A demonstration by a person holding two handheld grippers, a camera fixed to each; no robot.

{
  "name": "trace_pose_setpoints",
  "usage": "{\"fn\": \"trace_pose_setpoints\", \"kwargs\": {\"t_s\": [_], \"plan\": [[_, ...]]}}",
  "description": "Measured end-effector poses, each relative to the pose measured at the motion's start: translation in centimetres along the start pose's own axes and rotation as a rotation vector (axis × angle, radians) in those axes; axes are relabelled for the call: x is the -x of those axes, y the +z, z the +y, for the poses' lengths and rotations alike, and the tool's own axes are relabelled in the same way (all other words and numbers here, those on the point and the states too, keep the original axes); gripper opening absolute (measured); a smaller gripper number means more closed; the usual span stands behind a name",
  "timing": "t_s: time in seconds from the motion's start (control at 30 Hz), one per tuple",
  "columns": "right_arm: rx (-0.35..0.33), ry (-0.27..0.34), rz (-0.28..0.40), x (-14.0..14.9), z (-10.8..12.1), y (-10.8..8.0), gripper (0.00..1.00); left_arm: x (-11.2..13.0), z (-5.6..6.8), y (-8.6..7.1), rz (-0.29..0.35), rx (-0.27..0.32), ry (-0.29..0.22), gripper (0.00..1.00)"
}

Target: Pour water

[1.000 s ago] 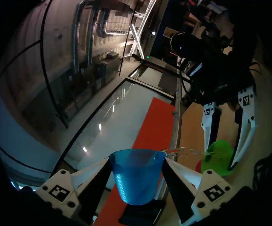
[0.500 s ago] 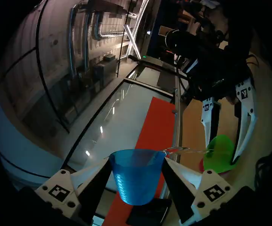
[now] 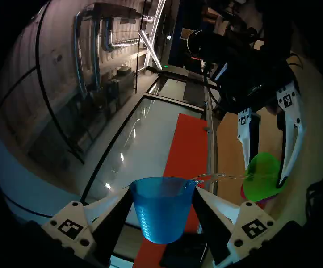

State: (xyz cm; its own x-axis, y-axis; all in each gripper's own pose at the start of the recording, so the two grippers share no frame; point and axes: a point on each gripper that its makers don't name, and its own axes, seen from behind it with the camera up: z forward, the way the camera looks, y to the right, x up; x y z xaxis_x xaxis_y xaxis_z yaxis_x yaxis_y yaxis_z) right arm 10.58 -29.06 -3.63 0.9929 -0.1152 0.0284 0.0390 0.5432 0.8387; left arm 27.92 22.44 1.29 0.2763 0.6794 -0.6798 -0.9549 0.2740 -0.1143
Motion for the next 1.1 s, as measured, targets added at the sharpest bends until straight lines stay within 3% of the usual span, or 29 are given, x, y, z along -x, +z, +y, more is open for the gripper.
{"fn": "trace_pose_setpoints", "kwargs": {"t_s": [1.1], "plan": [[0.007,-0.008,0.019,-0.6,0.2,-0.3,0.91,-2.0,-1.8,0.8,0.027,-0.028,0.19,0.87]]}}
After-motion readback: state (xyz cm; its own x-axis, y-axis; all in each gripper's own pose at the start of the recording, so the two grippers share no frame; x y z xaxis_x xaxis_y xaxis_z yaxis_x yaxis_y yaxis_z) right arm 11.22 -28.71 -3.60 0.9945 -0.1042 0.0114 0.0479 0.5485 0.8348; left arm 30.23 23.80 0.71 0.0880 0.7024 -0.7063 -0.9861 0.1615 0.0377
